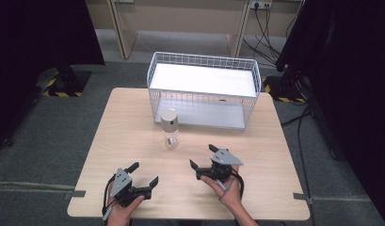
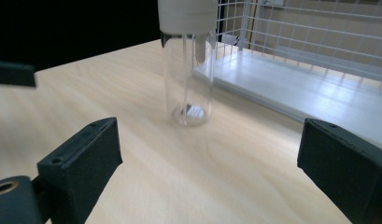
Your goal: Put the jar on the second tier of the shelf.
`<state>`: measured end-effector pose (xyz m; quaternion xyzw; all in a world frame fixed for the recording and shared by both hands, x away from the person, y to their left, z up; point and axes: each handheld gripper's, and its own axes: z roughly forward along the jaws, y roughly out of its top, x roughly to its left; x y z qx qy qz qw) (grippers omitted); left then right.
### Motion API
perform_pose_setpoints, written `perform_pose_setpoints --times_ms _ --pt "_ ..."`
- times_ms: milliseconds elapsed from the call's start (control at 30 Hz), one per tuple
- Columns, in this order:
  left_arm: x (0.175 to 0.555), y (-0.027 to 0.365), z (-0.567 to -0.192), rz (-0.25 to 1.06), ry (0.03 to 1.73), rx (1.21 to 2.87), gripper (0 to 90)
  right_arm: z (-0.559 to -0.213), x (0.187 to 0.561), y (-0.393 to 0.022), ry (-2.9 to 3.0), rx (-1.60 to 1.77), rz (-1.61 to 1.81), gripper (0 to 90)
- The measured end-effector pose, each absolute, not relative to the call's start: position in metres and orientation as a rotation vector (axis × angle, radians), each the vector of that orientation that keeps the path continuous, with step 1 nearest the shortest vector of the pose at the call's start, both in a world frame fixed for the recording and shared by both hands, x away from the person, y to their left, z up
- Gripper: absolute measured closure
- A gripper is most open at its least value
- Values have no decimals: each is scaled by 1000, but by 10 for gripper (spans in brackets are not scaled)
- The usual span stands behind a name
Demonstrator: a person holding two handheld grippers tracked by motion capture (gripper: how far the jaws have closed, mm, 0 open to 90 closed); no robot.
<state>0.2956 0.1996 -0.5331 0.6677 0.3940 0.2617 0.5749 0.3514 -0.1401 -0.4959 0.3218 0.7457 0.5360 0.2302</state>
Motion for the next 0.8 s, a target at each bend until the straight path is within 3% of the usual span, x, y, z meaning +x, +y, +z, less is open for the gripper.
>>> perform_pose_setpoints --times_ms 300,800 --pt "295 199 -533 615 920 1569 40 -493 343 -151 2000 868 1491 59" --pt "296 200 -533 605 922 1563 39 -467 375 -101 1933 810 1548 65"
